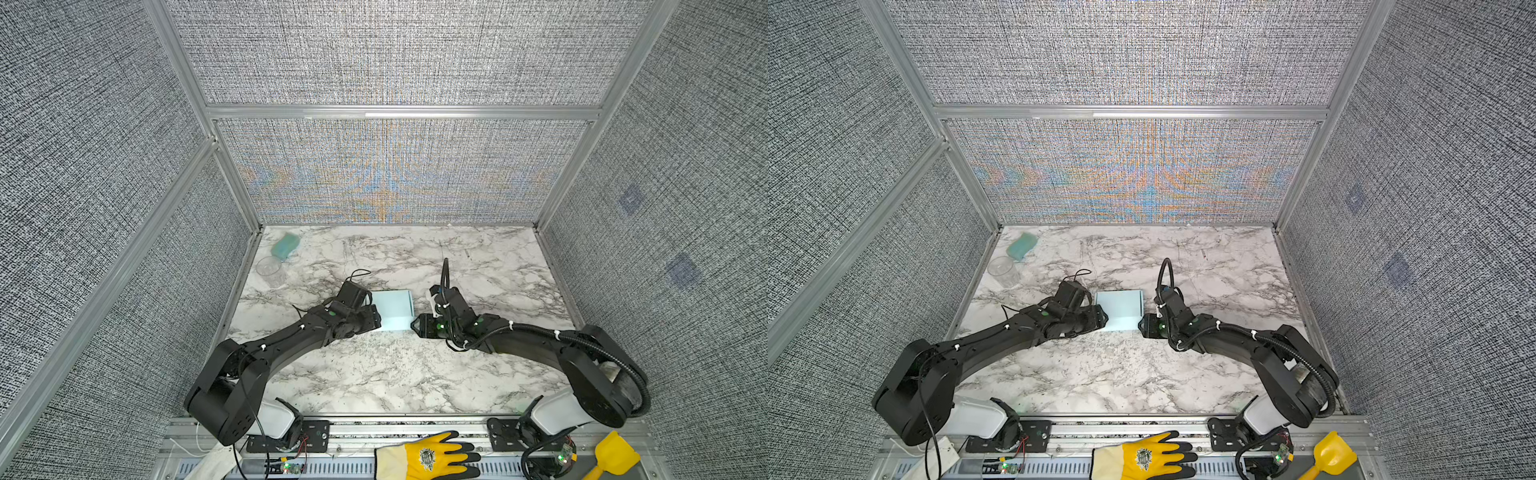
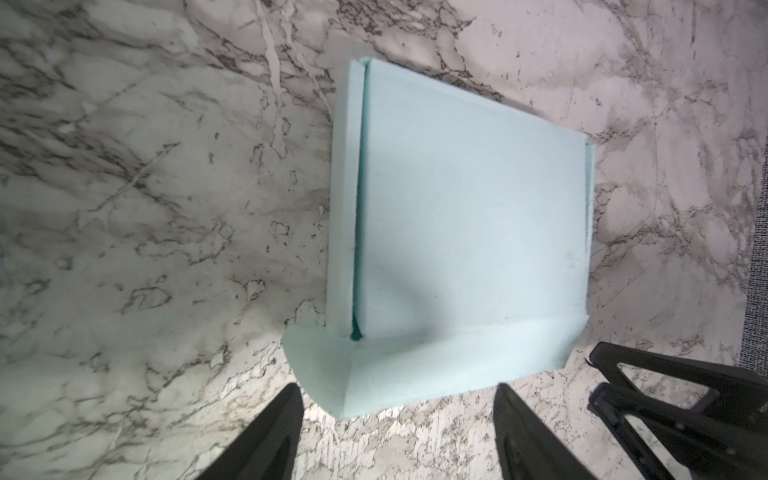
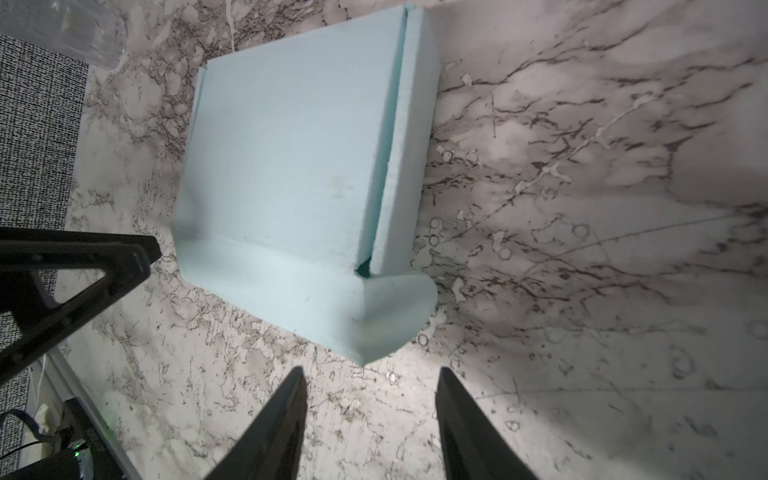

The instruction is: Fold the paper box

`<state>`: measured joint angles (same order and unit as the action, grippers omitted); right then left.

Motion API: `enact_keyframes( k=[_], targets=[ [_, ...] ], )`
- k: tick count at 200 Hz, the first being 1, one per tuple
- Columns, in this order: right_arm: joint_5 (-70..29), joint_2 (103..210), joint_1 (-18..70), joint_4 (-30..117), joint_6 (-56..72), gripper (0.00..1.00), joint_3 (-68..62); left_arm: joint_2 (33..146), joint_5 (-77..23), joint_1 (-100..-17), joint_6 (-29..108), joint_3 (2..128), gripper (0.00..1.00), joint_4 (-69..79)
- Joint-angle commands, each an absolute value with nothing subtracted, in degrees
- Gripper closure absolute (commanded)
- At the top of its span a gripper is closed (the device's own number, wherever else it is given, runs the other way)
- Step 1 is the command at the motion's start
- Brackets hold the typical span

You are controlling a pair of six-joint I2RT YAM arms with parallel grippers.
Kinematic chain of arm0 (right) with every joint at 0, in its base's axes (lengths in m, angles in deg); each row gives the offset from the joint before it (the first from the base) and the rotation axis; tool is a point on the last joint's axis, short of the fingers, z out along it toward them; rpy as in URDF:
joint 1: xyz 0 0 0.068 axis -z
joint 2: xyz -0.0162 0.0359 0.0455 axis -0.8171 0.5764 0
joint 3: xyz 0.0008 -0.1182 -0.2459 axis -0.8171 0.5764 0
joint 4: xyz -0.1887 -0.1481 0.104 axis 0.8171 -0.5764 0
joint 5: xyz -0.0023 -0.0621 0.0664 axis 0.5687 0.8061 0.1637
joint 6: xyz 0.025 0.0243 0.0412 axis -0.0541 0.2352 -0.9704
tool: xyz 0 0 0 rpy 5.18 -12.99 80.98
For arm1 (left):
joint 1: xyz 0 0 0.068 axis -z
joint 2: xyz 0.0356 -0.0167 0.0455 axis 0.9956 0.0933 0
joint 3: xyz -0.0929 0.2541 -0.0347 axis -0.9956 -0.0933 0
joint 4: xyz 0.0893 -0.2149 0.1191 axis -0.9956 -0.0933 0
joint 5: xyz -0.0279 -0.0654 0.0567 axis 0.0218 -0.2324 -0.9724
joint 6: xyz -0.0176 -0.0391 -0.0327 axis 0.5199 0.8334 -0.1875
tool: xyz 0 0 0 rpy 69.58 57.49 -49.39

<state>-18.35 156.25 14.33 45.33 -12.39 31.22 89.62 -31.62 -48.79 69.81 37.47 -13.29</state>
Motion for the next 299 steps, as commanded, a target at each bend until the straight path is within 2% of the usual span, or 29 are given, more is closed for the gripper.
enact_keyframes(
  k=[1,42,113,151,176,224,269,299],
  targets=[
    [-18.21,157.09,14.03,48.72,-14.06,0.51,30.98,90.34,-31.62,-48.69,68.55,37.58,0.26,-11.67],
    [-18.62,158.81,13.49,50.69,-14.93,0.57,30.67,91.66,-30.28,-48.53,67.72,37.25,0.29,-8.99],
    [-17.35,159.90,13.32,49.95,-13.38,0.58,29.74,92.27,-29.30,-47.86,67.37,37.31,0.31,-6.86],
    [-13.01,159.31,13.39,45.62,-9.87,0.55,28.36,91.14,-31.59,-47.86,66.66,37.54,0.31,-9.15],
    [-10.67,159.22,13.40,44.60,-7.55,0.48,27.53,91.64,-32.95,-47.90,66.08,37.94,0.31,-10.03],
    [-11.44,161.58,13.58,46.05,-6.52,0.47,26.42,92.93,-33.40,-47.88,65.17,38.48,0.33,-9.58],
    [-15.07,162.84,13.57,51.29,-8.28,0.52,27.78,94.19,-31.81,-47.16,65.18,38.92,0.36,-7.86],
    [-15.84,163.38,13.58,52.04,-8.02,0.62,27.42,94.83,-31.46,-46.42,65.08,39.86,0.37,-7.68]
  ],
)
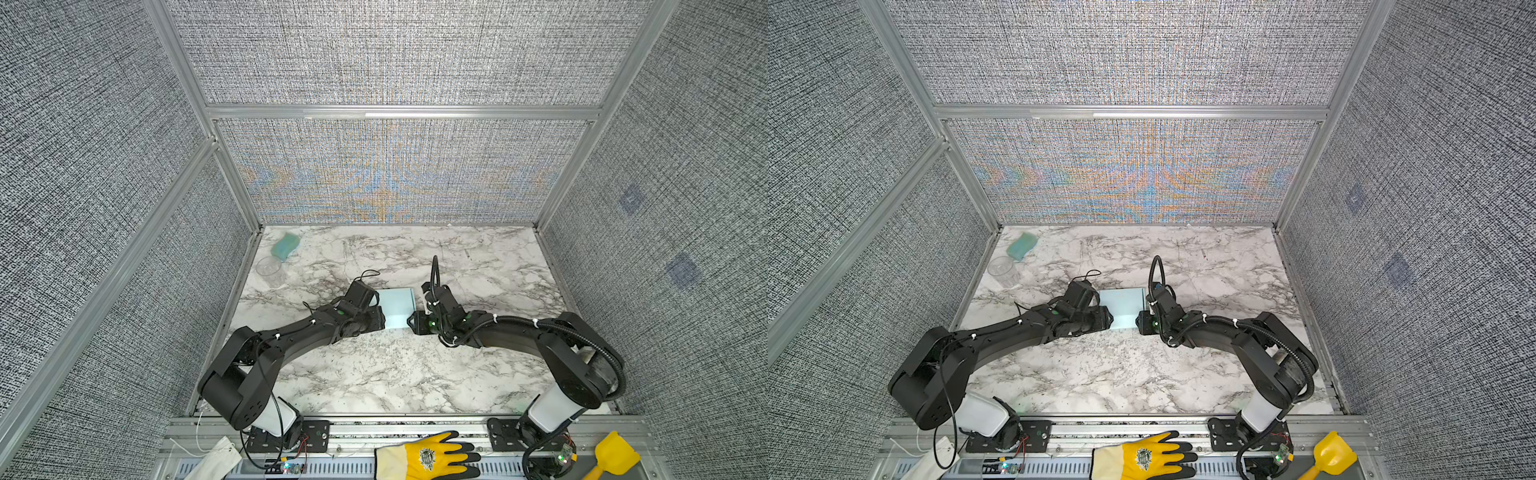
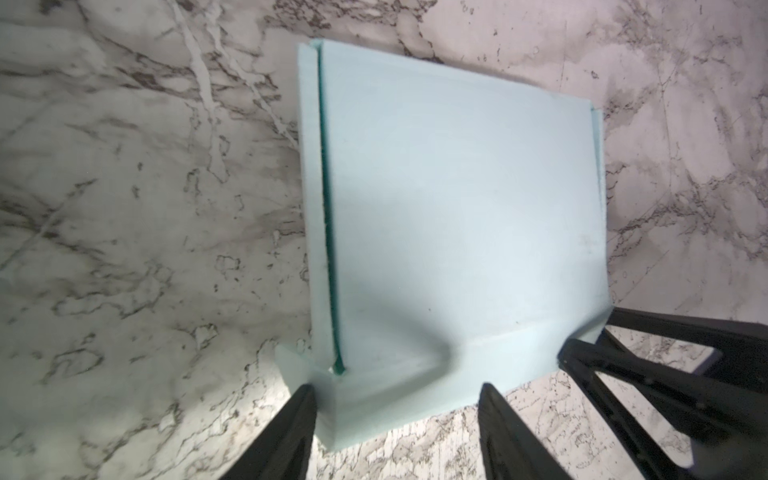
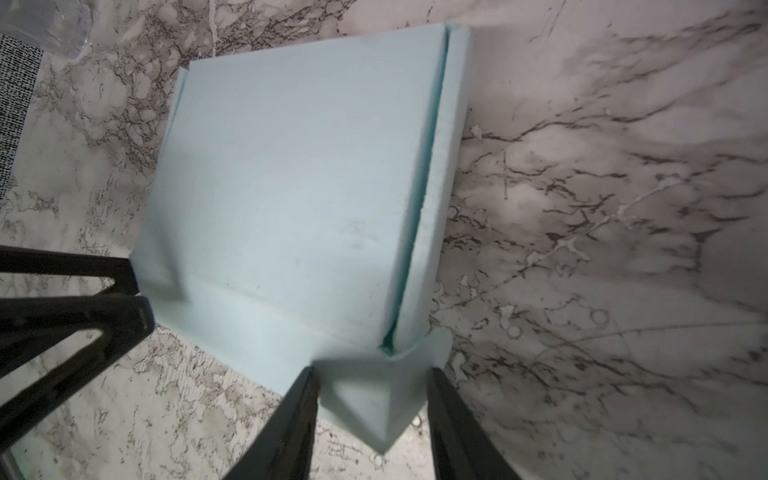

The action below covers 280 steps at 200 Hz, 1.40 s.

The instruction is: Fold the paper box

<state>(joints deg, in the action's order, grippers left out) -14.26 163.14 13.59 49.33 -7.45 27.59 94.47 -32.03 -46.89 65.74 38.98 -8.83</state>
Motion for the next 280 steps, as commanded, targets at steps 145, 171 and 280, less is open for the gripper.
enact_keyframes(
  k=[145,171,280],
  targets=[
    [-14.46,159.09,13.67,45.76,-11.95,0.55,25.99,91.13,-41.15,-45.94,63.34,46.57,0.29,-20.51],
    [-13.90,158.13,13.67,49.17,-15.91,0.52,28.35,91.49,-41.53,-47.73,61.41,46.76,0.22,-21.38],
    [-17.05,164.13,13.67,56.36,-20.32,0.51,28.02,96.89,-34.37,-52.39,55.75,41.99,0.25,-11.60]
  ],
)
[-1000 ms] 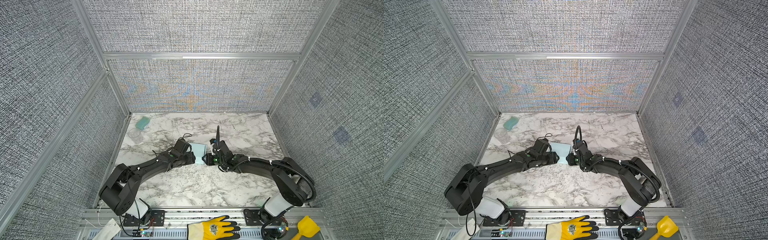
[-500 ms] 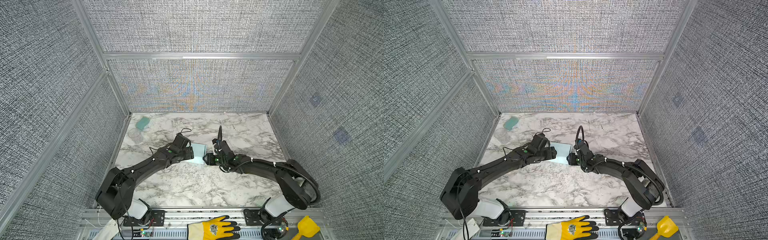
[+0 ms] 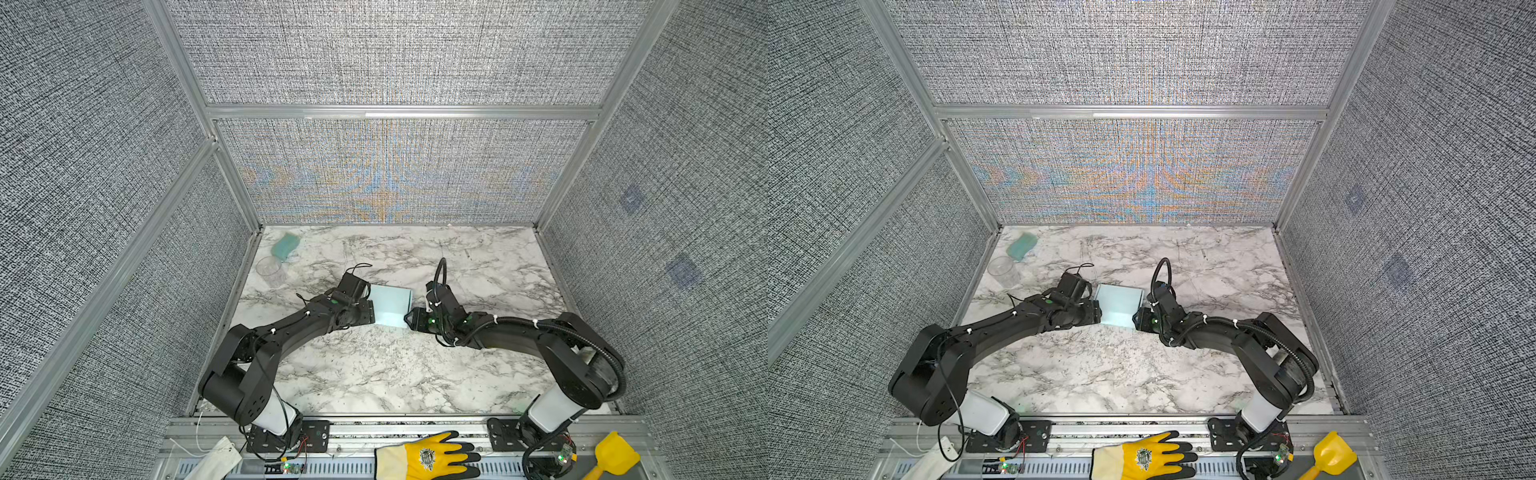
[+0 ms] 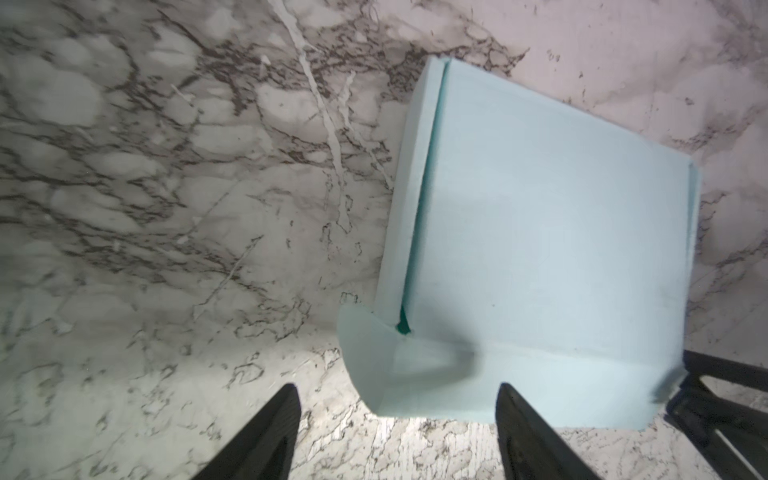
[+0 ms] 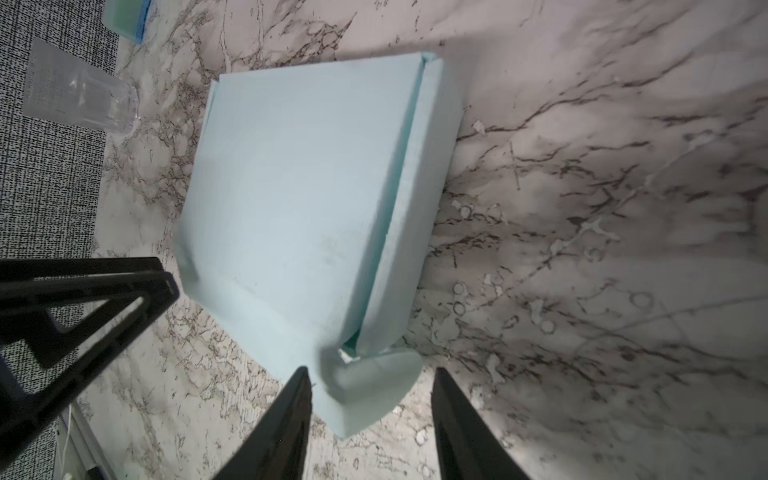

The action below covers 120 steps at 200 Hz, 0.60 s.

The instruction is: Fold the paper box

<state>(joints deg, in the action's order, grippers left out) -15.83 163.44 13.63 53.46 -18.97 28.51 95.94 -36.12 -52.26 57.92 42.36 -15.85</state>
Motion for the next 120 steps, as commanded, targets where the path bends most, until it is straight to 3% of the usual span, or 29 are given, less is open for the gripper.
enact_keyframes(
  k=[1,120],
  targets=[
    [-17.09,164.15,13.67,56.41,-20.32,0.51,28.01,96.92,-34.27,-52.39,55.67,41.99,0.25,-11.44],
    [-18.60,165.10,13.67,57.59,-20.93,0.62,26.77,94.94,-25.93,-52.14,55.13,39.82,0.32,-4.09]
  ],
)
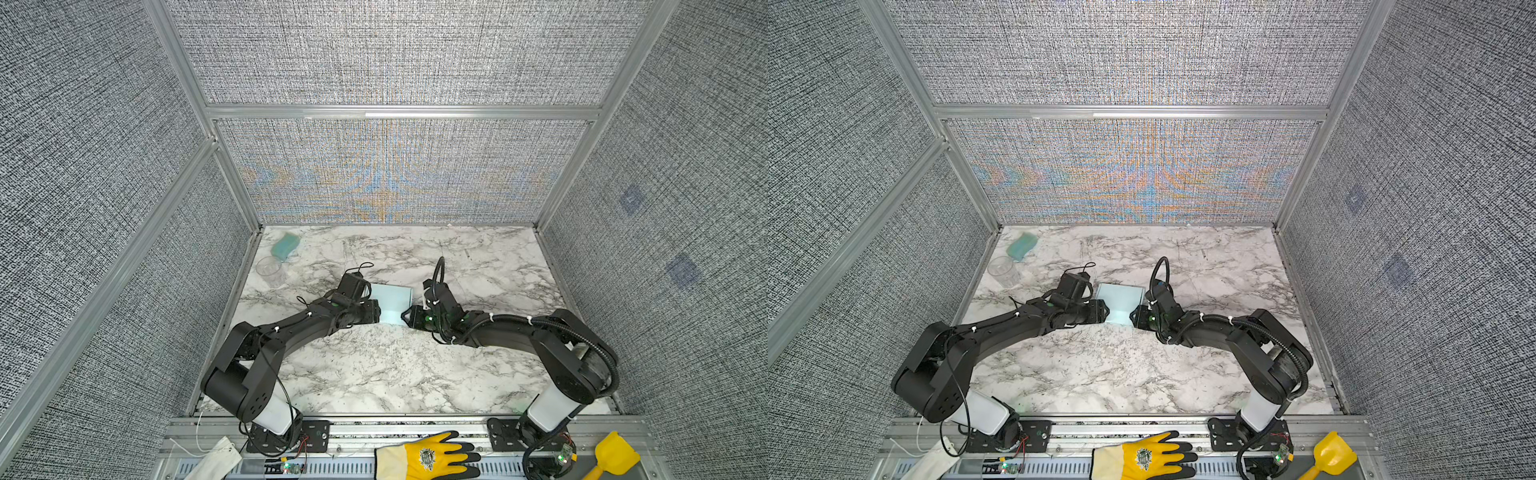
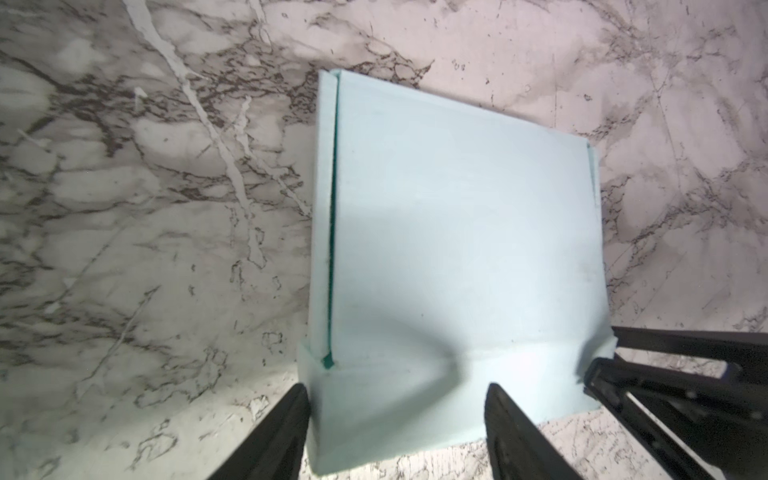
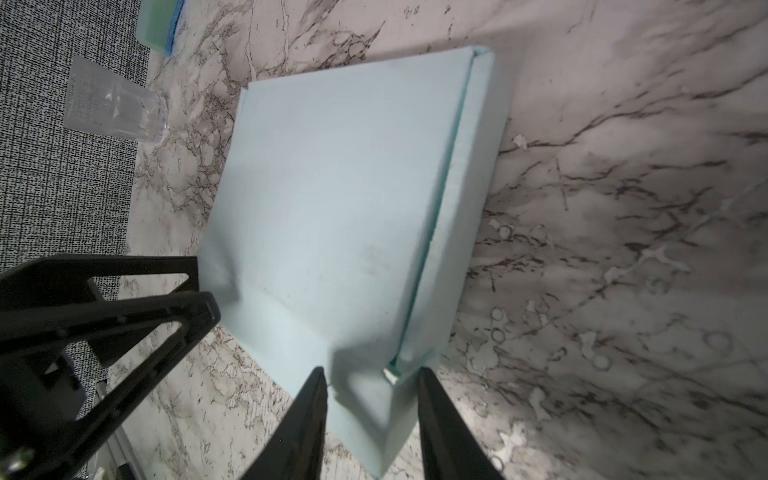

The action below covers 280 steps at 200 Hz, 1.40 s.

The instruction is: Fold the paper box

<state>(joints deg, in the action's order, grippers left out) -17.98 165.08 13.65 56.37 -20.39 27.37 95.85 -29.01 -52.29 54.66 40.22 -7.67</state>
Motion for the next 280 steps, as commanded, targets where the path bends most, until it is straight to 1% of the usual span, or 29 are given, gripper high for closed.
enact_keyframes(
  k=[1,33,75,133,193,280],
  targets=[
    [-18.60,165.07,13.67,57.53,-20.93,0.62,26.77,94.93,-25.92,-52.13,55.13,39.81,0.33,-4.09],
    [-18.39,164.37,13.67,56.27,-20.82,0.64,26.39,93.98,-25.15,-51.95,55.76,40.00,0.34,-4.02],
    [-18.44,163.30,13.83,50.80,-20.03,0.64,24.34,93.87,-25.11,-51.76,56.04,41.38,0.36,-6.44],
    [-21.70,162.58,15.11,43.99,-19.75,0.64,21.06,94.12,-25.28,-50.50,56.81,43.38,0.38,-9.71],
    [-25.97,163.26,17.05,42.54,-20.44,0.64,20.63,95.02,-25.03,-49.08,57.33,44.39,0.39,-12.08],
    [-23.65,164.46,17.57,41.07,-16.83,0.64,20.61,96.84,-25.64,-48.41,57.30,42.77,0.39,-10.73]
  ],
)
